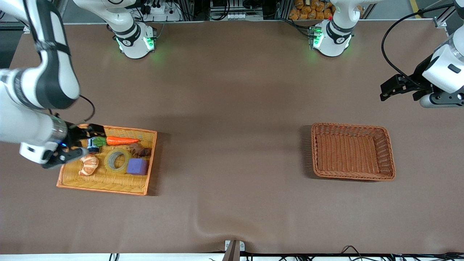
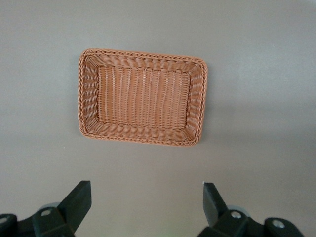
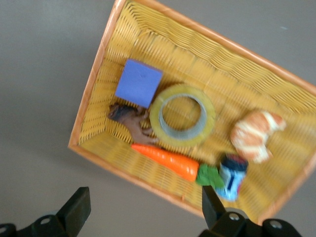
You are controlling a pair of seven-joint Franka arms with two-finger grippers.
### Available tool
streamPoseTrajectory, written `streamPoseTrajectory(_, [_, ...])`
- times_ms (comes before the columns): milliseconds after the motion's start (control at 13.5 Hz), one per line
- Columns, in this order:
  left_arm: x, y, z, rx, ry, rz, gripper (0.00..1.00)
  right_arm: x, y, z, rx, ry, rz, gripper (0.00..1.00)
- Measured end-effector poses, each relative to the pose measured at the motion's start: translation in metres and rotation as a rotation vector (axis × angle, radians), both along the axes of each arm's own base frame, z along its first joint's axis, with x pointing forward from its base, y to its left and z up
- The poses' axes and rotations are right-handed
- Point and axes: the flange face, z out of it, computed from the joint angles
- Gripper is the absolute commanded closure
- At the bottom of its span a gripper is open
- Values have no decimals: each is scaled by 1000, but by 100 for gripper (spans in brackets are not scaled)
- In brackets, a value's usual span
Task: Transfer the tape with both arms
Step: 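Lower the right gripper and grasp the yellow tape roll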
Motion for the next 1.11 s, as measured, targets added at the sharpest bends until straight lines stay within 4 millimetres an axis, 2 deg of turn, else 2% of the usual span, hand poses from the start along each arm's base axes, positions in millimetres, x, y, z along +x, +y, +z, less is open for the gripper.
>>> streamPoseTrajectory(148, [0,0,0,0,0,0,0,6,3,-53,17,-33,80,0])
streamPoseTrajectory(370, [0,0,0,0,1,0,0,-3,-6,-120,25,-33,162,3])
streamPoseTrajectory(519, [0,0,0,0,1,0,0,-7,-8,-151,47,0,155,9])
streamPoseTrajectory(667, [0,0,0,0,1,0,0,-10,-7,-169,65,25,147,16])
streamPoseTrajectory(741, [0,0,-1,0,2,0,0,-11,-6,-174,68,31,146,26])
streamPoseTrajectory(815, [0,0,-1,0,3,0,0,-11,-6,-178,69,31,146,46])
streamPoseTrajectory(963, [0,0,-2,0,4,0,0,-10,-5,-185,70,29,144,95])
streamPoseTrajectory(1037, [0,0,-2,0,4,0,0,-11,-5,-188,70,31,143,100])
streamPoseTrajectory(1111, [0,0,-2,0,5,0,0,-11,-5,-190,71,33,143,100])
